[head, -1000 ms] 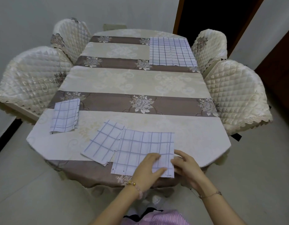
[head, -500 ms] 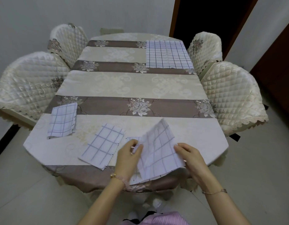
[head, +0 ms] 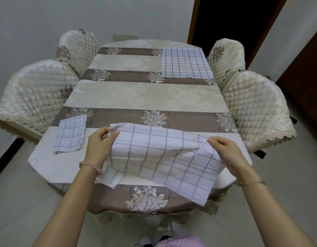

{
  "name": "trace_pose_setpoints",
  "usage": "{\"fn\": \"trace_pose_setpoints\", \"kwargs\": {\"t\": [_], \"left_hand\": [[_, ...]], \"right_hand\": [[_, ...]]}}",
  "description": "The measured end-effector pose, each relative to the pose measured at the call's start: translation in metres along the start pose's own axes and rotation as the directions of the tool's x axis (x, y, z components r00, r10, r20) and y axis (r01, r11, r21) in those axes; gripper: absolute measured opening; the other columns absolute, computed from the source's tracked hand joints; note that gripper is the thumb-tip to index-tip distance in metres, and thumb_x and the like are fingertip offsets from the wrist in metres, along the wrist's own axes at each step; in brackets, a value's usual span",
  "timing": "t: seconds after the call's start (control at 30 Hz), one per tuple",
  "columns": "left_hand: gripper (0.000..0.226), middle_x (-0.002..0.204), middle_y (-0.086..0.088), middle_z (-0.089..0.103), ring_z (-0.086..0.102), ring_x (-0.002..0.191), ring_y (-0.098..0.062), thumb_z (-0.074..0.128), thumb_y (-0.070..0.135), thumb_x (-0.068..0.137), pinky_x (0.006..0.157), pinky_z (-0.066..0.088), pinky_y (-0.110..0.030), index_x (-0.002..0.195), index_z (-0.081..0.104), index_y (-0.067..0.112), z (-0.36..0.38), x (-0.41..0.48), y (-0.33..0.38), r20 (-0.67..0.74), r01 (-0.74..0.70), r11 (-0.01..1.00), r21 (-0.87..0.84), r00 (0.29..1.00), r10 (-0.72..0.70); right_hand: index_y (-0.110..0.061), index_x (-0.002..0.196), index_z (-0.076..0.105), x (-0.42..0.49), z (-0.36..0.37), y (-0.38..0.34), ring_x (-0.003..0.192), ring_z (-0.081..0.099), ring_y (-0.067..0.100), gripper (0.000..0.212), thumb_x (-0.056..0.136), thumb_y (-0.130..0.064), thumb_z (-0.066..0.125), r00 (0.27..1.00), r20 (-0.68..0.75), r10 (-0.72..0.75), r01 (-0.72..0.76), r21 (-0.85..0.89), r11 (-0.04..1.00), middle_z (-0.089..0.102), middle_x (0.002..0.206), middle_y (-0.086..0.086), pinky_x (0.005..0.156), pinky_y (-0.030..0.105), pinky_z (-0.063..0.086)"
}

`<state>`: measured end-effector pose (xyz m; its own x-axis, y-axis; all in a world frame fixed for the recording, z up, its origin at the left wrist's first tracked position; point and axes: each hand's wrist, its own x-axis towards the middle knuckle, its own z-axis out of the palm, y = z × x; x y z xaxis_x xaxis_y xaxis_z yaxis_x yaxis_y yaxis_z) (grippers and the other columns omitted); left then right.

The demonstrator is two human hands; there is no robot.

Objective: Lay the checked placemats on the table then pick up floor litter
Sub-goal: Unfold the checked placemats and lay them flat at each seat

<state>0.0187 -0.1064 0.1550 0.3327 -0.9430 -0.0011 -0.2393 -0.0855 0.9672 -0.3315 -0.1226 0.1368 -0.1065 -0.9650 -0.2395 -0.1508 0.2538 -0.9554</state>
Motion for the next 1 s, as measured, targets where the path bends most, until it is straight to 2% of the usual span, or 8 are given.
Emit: {"fn": "trace_pose_setpoints", "kwargs": {"t": [0.2,0.4,0.5,0.57,0.67,0.73,0.87,1.0], "left_hand": [[0.017,0.069,-0.002,0.053,0.050,0.071,-0.017,0.060,0.020,0.089,0.061,0.040,-0.024,0.074,0.058,0.013,0.007,0.005,-0.027,0.047,0.186,0.982,0.045,0.981,-0.188],[0.031,0.110,-0.008,0.065,0.063,0.101,-0.022,0.062,0.036,0.086,0.081,0.051,-0.033,0.107,0.060,0.013,0.009,-0.029,-0.067,0.252,0.493,0.867,0.071,0.832,-0.494],[0.035,0.118,-0.011,0.060,0.066,0.095,-0.023,0.060,0.020,0.090,0.072,0.057,-0.029,0.123,0.052,0.011,0.006,-0.043,-0.078,0.288,0.587,0.810,-0.001,0.776,-0.562],[0.060,0.108,-0.016,0.060,0.068,0.091,-0.025,0.060,0.010,0.089,0.070,0.060,-0.028,0.142,0.032,0.003,0.006,-0.048,-0.086,0.291,0.646,0.760,-0.066,0.741,-0.605],[0.066,0.085,-0.014,0.052,0.066,0.084,-0.024,0.058,0.004,0.089,0.071,0.060,-0.027,0.145,0.023,0.001,0.008,-0.053,-0.088,0.277,0.648,0.751,-0.127,0.750,-0.600],[0.065,0.085,-0.015,0.053,0.069,0.081,-0.024,0.060,0.006,0.089,0.075,0.060,-0.029,0.143,0.026,-0.005,0.011,-0.055,-0.088,0.283,0.646,0.747,-0.155,0.754,-0.593],[0.049,0.109,-0.035,0.060,0.070,0.088,-0.032,0.064,0.008,0.086,0.070,0.060,-0.030,0.124,0.043,-0.016,0.031,-0.067,-0.080,0.285,0.674,0.686,-0.274,0.738,-0.611],[0.027,0.084,-0.029,0.061,0.068,0.079,-0.031,0.065,0.011,0.085,0.063,0.060,-0.026,0.094,0.060,-0.014,0.050,-0.081,-0.063,0.228,0.635,0.680,-0.367,0.770,-0.597]], "right_hand": [[-0.016,0.080,0.071,0.021,0.005,0.009,0.078,0.062,0.007,0.011,0.087,-0.017,0.063,0.999,-0.031,0.020,-0.022,-0.054,0.998,0.070,0.085,-0.004,0.072,0.020,0.049],[-0.003,0.090,0.068,0.037,0.003,0.039,0.078,0.056,0.009,0.012,0.089,-0.010,0.059,0.991,-0.121,0.062,-0.079,-0.142,0.987,0.065,0.100,0.011,0.067,0.021,0.044],[0.005,0.092,0.066,0.042,-0.001,0.049,0.089,0.057,0.023,0.016,0.089,-0.008,0.057,0.980,-0.172,0.094,-0.125,-0.175,0.977,0.066,0.106,0.018,0.076,0.029,0.041],[0.007,0.105,0.062,0.045,-0.003,0.054,0.094,0.055,0.025,0.026,0.088,-0.012,0.057,0.975,-0.194,0.112,-0.163,-0.266,0.950,0.062,0.114,0.027,0.080,0.032,0.041],[-0.008,0.133,0.047,0.043,0.002,0.057,0.120,0.047,0.033,0.050,0.088,-0.023,0.061,0.981,-0.195,-0.008,-0.116,-0.619,0.777,0.049,0.135,0.019,0.102,0.042,0.037],[-0.007,0.134,0.046,0.032,0.018,0.052,0.128,0.041,0.032,0.052,0.087,-0.020,0.062,0.975,-0.124,-0.187,0.040,-0.724,0.688,0.048,0.137,0.015,0.108,0.037,0.029],[-0.017,0.122,0.057,-0.020,0.077,0.035,0.119,0.049,0.013,0.034,0.088,-0.022,0.061,0.967,0.175,-0.188,0.255,-0.559,0.789,0.056,0.127,-0.002,0.094,0.020,0.032],[-0.025,0.122,0.056,-0.060,0.127,0.035,0.117,0.050,0.005,0.036,0.088,-0.035,0.060,0.901,0.387,-0.198,0.382,-0.490,0.784,0.057,0.125,-0.011,0.097,0.020,0.038]]}}
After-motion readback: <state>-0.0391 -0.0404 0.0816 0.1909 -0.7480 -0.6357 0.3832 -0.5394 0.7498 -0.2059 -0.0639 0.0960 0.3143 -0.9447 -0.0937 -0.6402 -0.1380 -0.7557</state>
